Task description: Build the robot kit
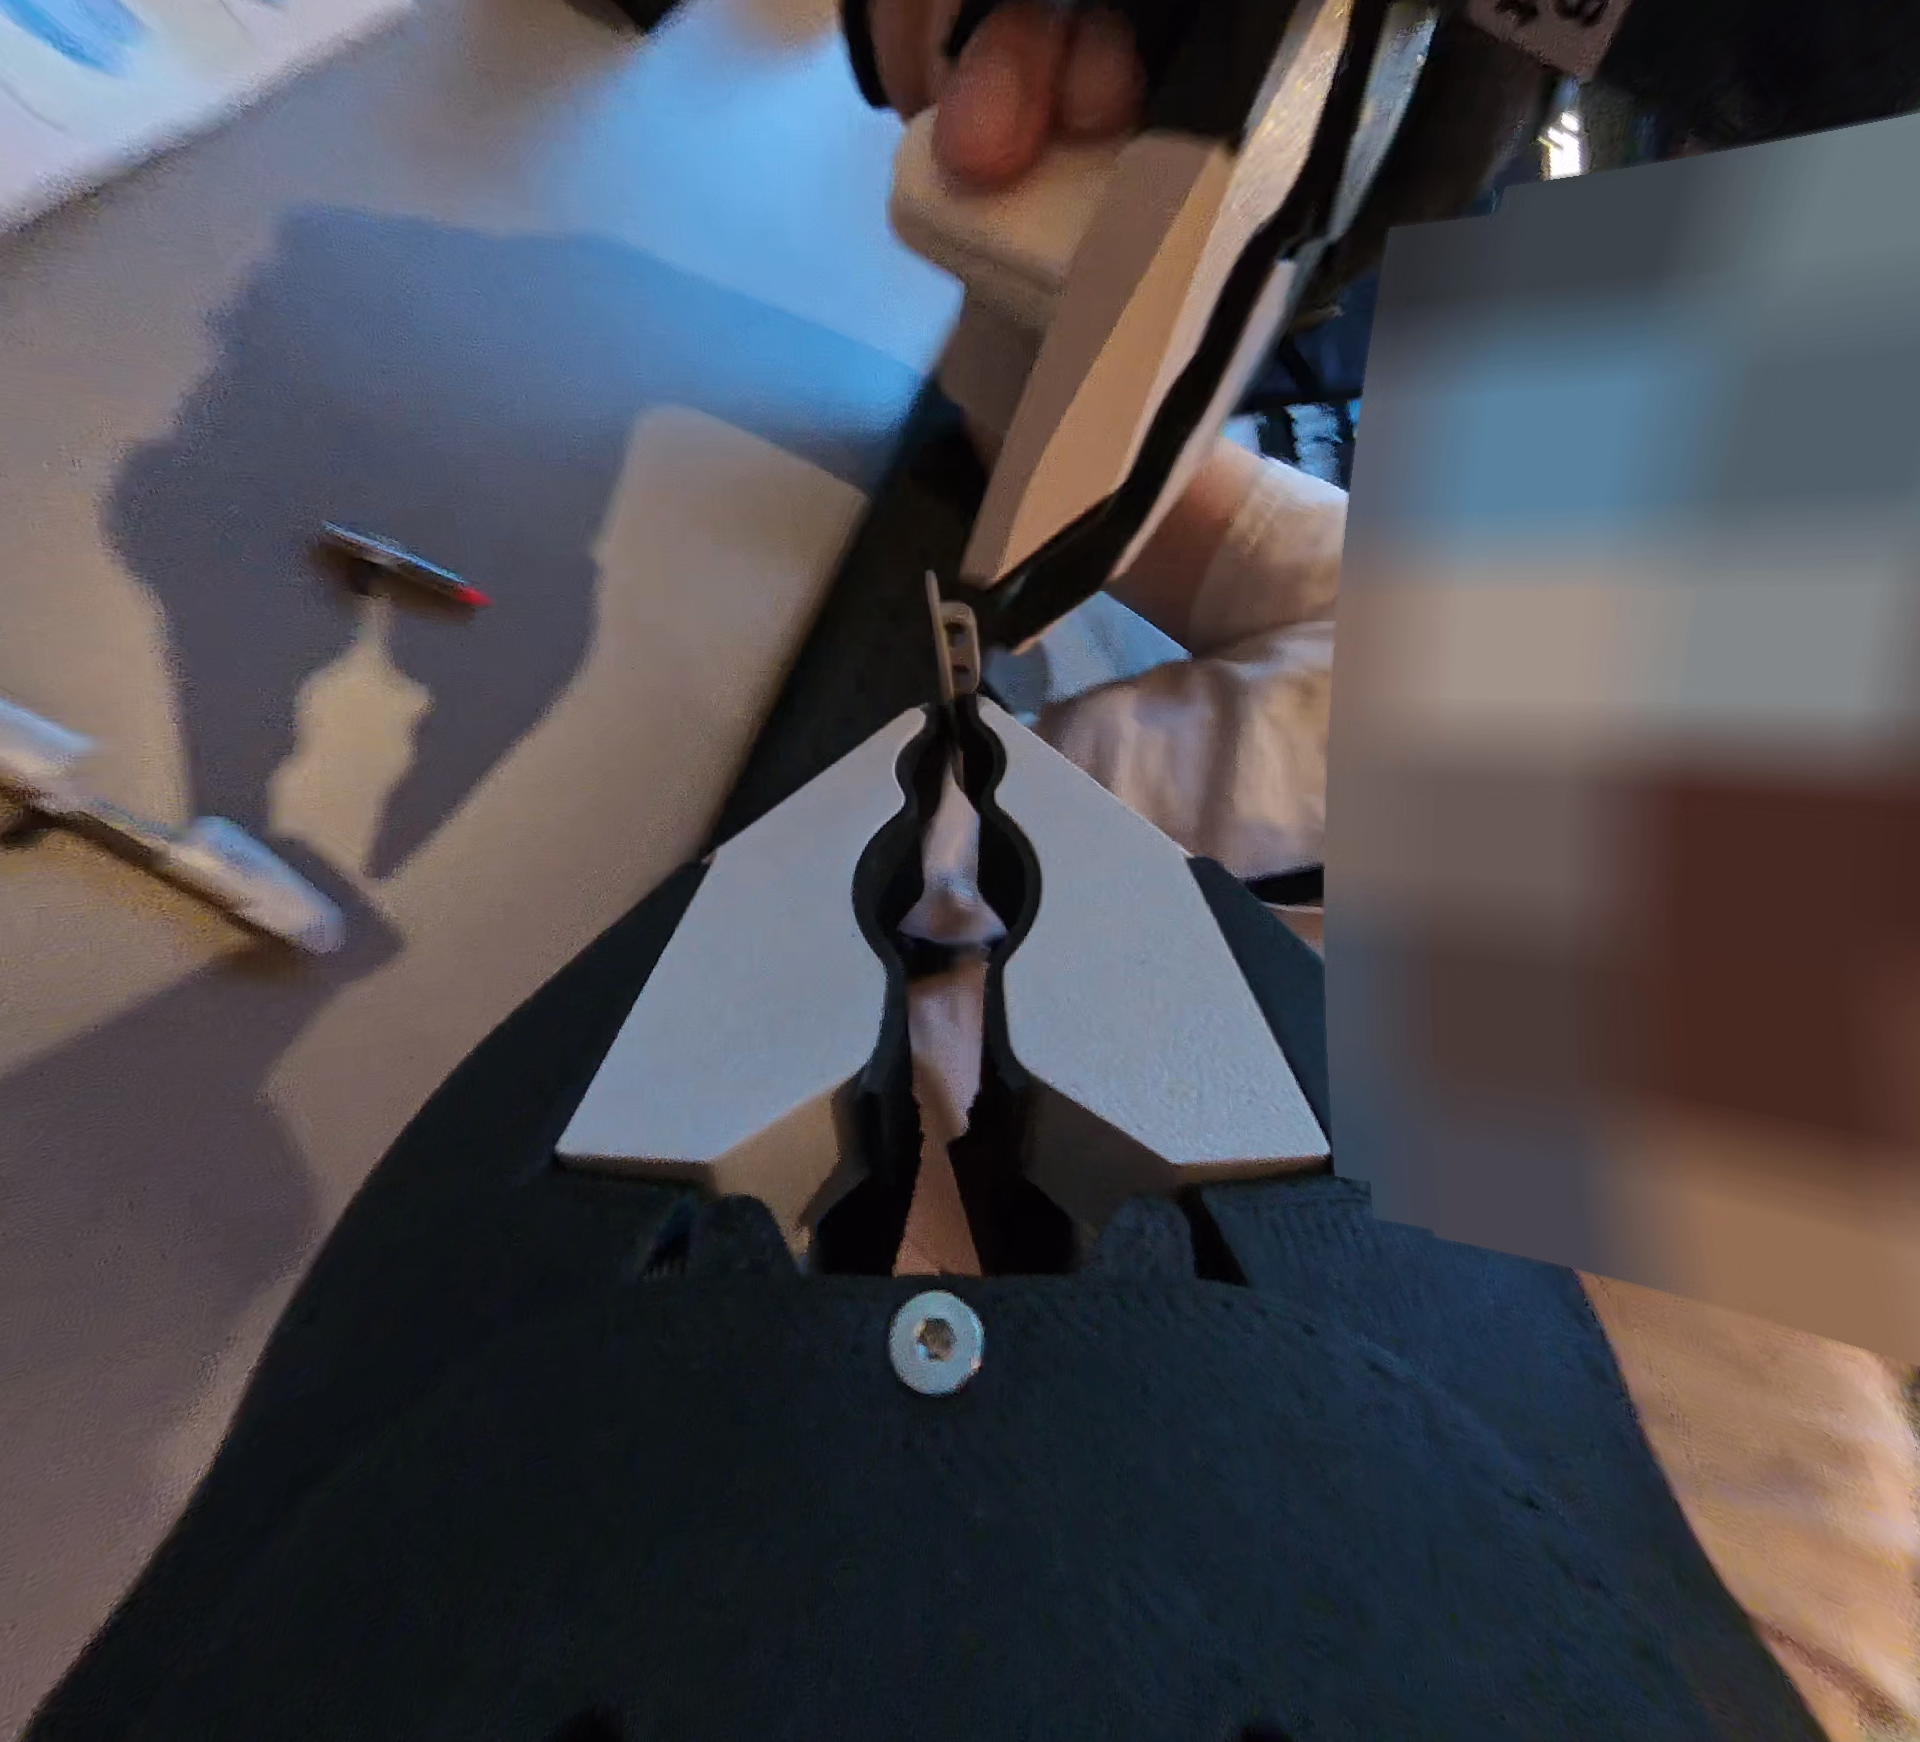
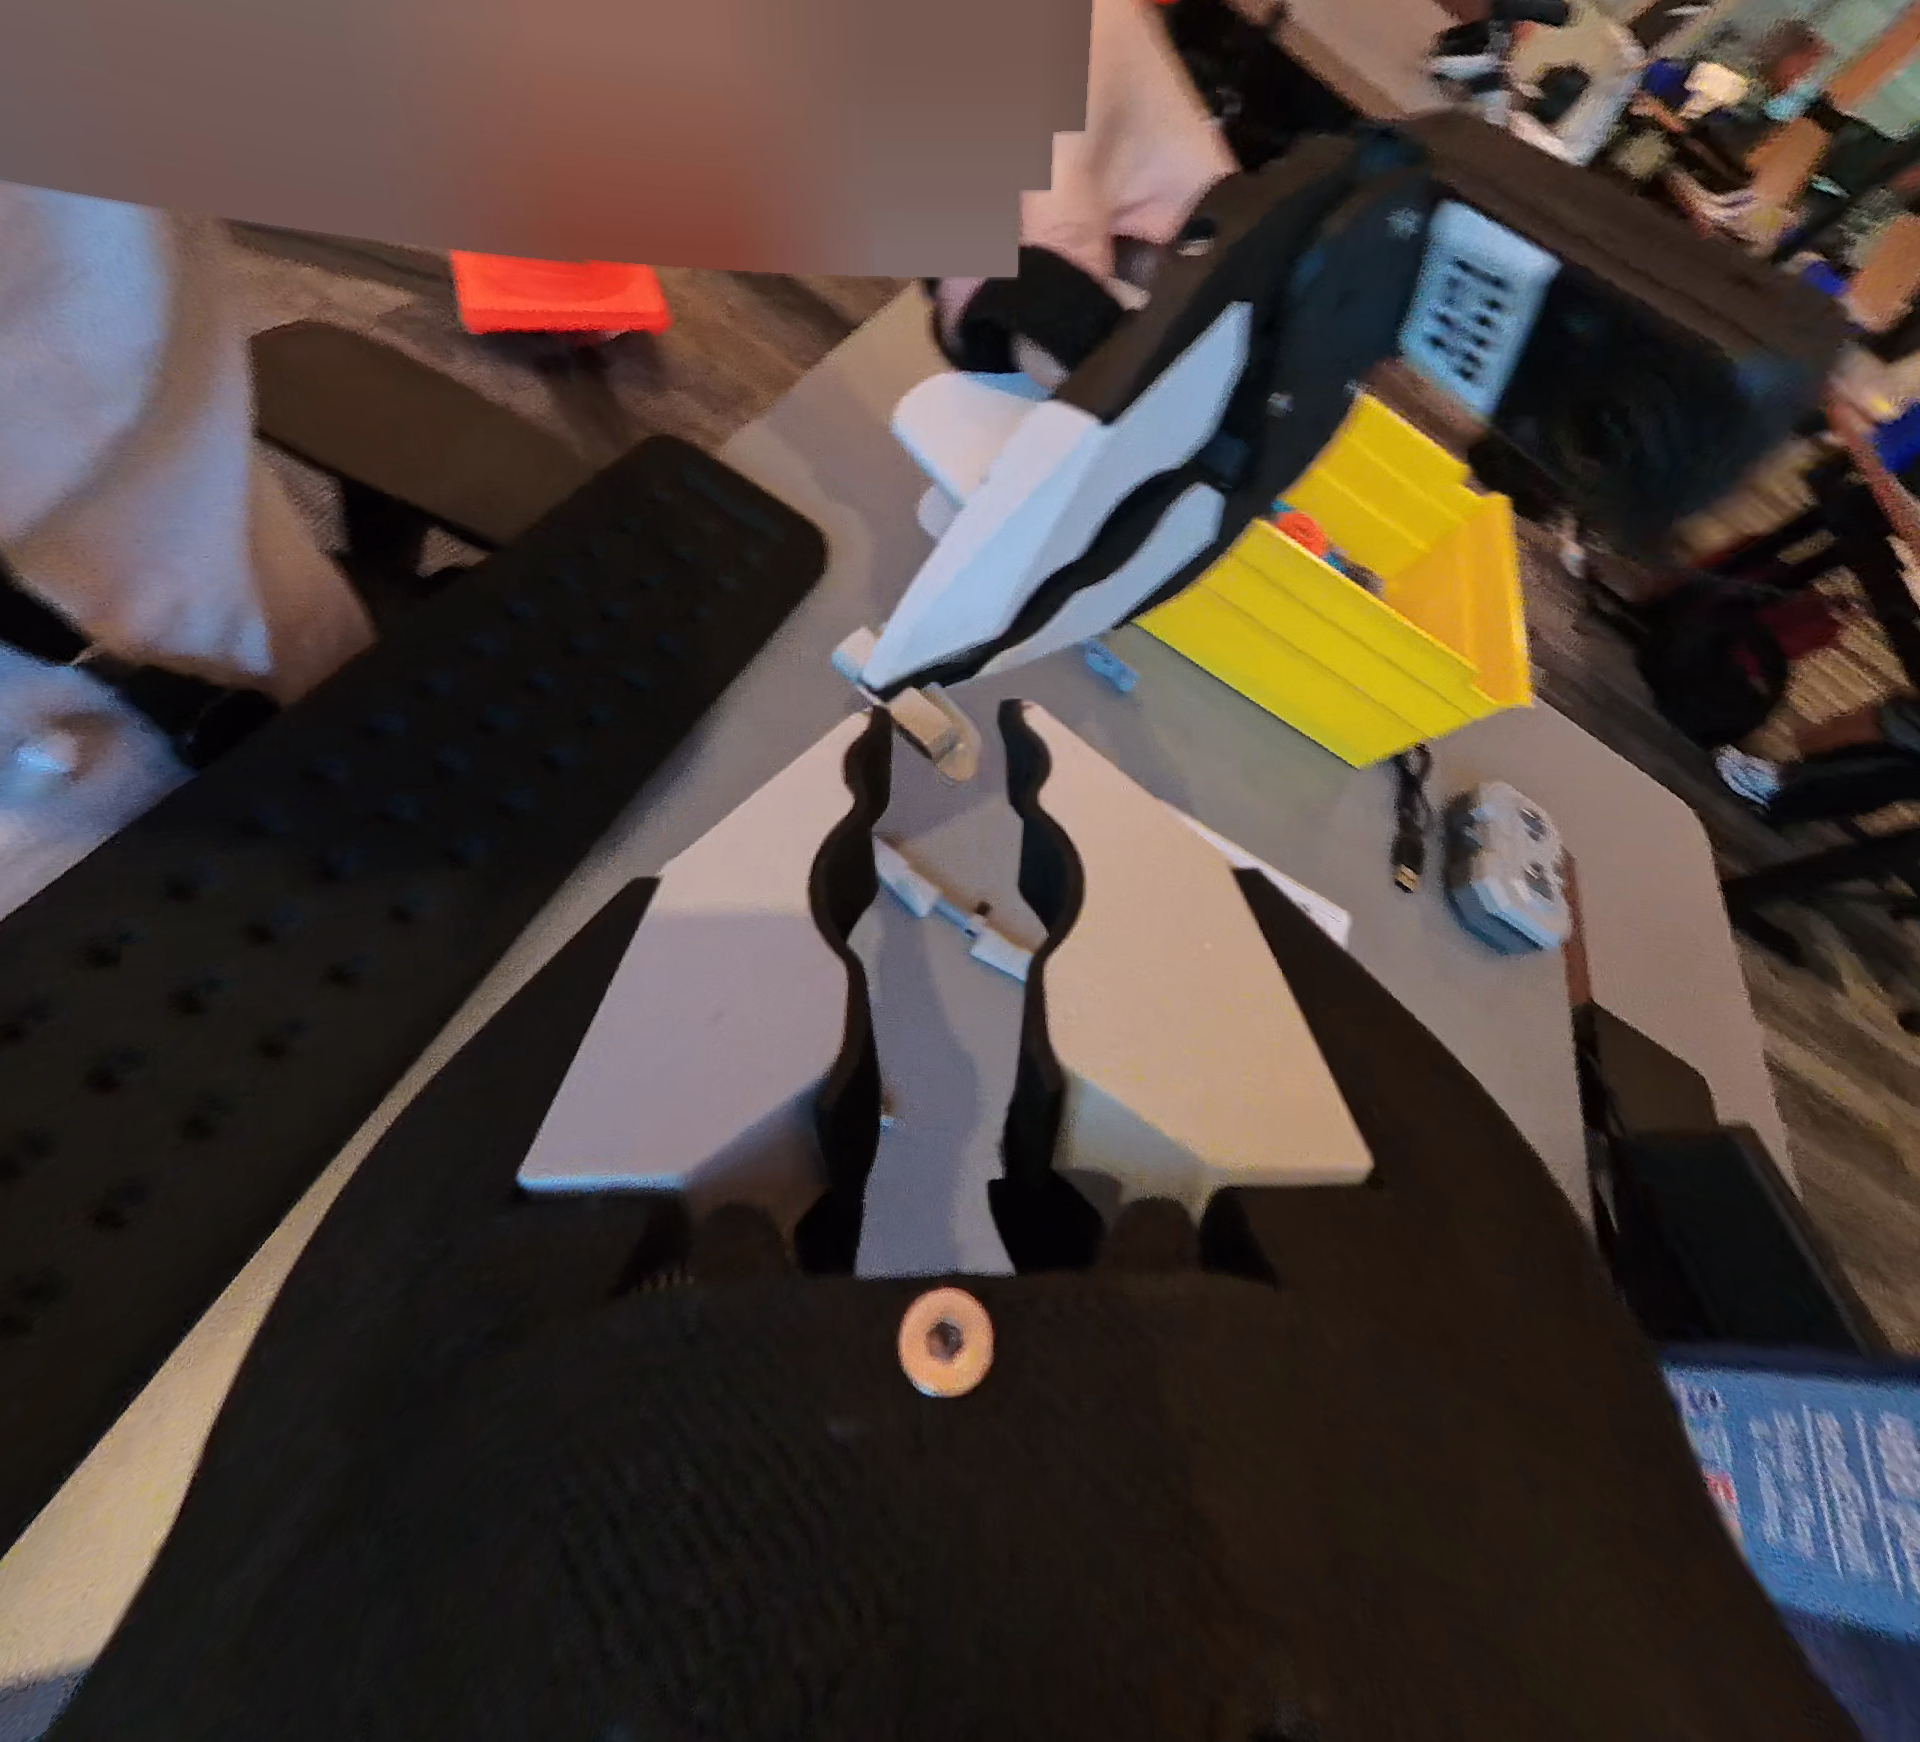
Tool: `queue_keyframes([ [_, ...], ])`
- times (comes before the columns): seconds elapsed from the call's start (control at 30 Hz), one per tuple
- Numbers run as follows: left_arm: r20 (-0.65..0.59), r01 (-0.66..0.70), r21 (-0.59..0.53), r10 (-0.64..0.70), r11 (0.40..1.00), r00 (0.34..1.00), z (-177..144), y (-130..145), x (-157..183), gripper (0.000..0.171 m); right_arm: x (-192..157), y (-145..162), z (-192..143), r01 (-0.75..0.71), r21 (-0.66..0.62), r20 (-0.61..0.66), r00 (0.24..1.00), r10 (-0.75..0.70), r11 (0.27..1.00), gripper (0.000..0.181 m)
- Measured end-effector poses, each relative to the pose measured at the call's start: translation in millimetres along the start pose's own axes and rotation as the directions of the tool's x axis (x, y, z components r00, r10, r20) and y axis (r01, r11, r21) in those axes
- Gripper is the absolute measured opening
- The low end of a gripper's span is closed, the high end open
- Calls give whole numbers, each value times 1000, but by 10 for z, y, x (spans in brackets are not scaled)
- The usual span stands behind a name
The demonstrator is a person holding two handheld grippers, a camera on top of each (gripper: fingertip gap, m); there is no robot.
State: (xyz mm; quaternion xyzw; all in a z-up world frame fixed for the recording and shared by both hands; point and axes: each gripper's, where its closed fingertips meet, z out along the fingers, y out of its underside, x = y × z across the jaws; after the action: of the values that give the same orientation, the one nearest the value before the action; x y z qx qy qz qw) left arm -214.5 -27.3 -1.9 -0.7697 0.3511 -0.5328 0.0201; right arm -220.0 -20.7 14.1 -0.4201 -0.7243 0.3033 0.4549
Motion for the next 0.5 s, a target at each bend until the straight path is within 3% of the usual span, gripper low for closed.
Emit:
queue_keyframes([
  [0.1, 168, -101, 128, 79, 987, 983, -114, -108, -270, 1, 272, -59, -127, -133, 83, -98, 985, 140, 988, 25],
  [0.2, 302, -211, 261, 128, 942, 945, -129, -172, -464, 1, 523, -114, -199, -364, 214, -113, 912, 393, 906, 25],
  [0.37, 312, -280, 469, 139, 838, 940, -77, -166, -431, 0, 503, -45, -62, -613, 269, -2, 771, 637, 743, 24],
  [0.5, 341, -318, 507, 152, 801, 928, -36, -98, -425, 0, 290, 171, 32, -742, 252, 53, 651, 757, 621, 25],
])
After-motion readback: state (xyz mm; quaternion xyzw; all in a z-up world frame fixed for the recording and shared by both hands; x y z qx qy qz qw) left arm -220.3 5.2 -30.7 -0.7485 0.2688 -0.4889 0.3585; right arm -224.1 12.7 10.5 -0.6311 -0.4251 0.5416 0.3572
